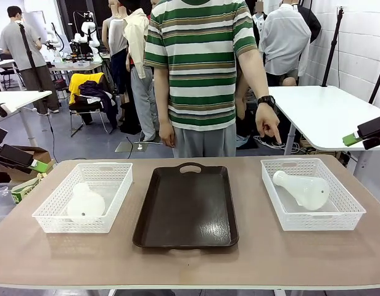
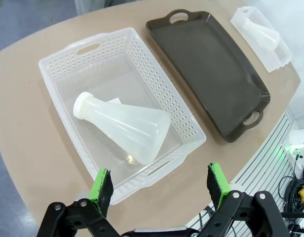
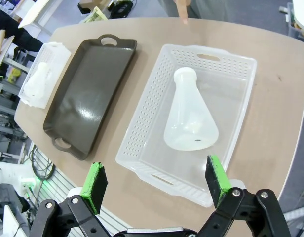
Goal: Prepare the laboratory tools.
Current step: Pick up the Big flask that the person points to.
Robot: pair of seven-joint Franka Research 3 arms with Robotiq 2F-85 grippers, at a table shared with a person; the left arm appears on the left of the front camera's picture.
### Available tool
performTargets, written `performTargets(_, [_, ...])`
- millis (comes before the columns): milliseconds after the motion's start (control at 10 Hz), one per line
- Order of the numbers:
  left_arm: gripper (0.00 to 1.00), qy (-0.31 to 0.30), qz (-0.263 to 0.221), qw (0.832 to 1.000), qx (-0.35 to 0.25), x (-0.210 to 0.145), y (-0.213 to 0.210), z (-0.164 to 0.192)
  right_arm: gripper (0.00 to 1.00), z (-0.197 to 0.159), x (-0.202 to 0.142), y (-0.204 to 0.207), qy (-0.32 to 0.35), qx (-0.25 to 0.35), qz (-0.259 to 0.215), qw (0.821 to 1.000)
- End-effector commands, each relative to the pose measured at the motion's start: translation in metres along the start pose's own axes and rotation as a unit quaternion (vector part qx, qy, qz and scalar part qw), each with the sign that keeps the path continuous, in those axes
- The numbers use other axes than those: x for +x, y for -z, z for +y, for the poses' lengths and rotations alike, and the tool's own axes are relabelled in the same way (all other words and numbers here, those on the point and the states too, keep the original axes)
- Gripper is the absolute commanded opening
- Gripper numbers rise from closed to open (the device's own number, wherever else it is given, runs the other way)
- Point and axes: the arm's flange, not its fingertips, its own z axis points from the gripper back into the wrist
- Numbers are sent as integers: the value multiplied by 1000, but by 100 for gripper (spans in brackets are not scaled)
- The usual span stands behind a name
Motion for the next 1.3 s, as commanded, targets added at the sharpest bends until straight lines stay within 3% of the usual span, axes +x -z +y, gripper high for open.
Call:
performTargets(0, [100, 9, -8, 1000, -8, -3, 1, 2, 100, -2, 0, 2, -6, 13, -5, 1000])
performTargets(1200, [100, 9, -8, 1000, -8, -3, 1, 2, 100, -2, 0, 2, -6, 13, -5, 1000])
